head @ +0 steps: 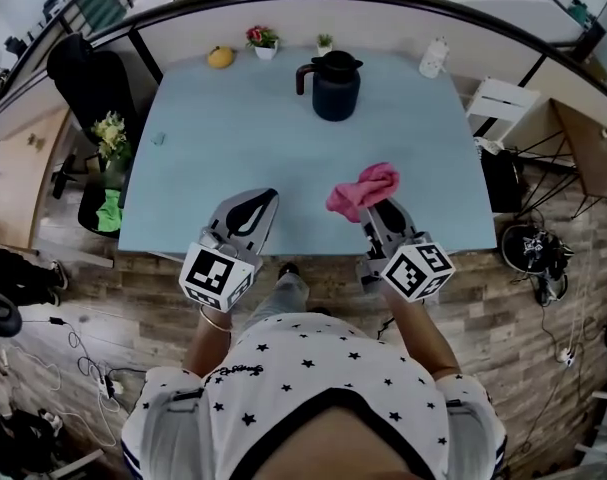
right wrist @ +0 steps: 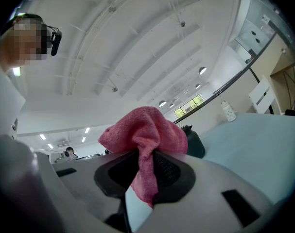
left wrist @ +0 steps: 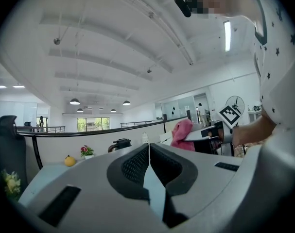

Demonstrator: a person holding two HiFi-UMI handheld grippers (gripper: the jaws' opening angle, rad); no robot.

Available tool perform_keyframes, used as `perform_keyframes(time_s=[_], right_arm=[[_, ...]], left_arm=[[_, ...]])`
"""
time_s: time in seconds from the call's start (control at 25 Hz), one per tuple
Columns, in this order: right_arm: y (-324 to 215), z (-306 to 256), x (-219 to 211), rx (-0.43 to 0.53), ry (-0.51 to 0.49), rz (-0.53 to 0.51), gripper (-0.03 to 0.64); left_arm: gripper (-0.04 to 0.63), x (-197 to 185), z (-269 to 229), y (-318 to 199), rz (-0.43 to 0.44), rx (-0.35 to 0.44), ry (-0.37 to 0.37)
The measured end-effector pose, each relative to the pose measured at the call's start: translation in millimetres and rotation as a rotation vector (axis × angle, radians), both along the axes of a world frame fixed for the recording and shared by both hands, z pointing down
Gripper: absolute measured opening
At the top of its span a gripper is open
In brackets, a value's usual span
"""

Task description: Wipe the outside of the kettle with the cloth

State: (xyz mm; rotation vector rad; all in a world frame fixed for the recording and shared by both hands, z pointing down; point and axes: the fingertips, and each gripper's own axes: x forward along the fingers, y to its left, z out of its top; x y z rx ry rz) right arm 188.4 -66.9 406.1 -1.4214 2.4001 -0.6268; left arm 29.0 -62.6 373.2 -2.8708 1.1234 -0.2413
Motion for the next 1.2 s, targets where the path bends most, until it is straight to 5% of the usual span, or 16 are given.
perform_keyframes(time_s=[1.2], right_arm=[[-149, 22, -11, -0.112, 0.168, 0.128, 0.077]], left_arm=[[0.031, -32, 4, -157, 0.057, -0.006, 0.047]])
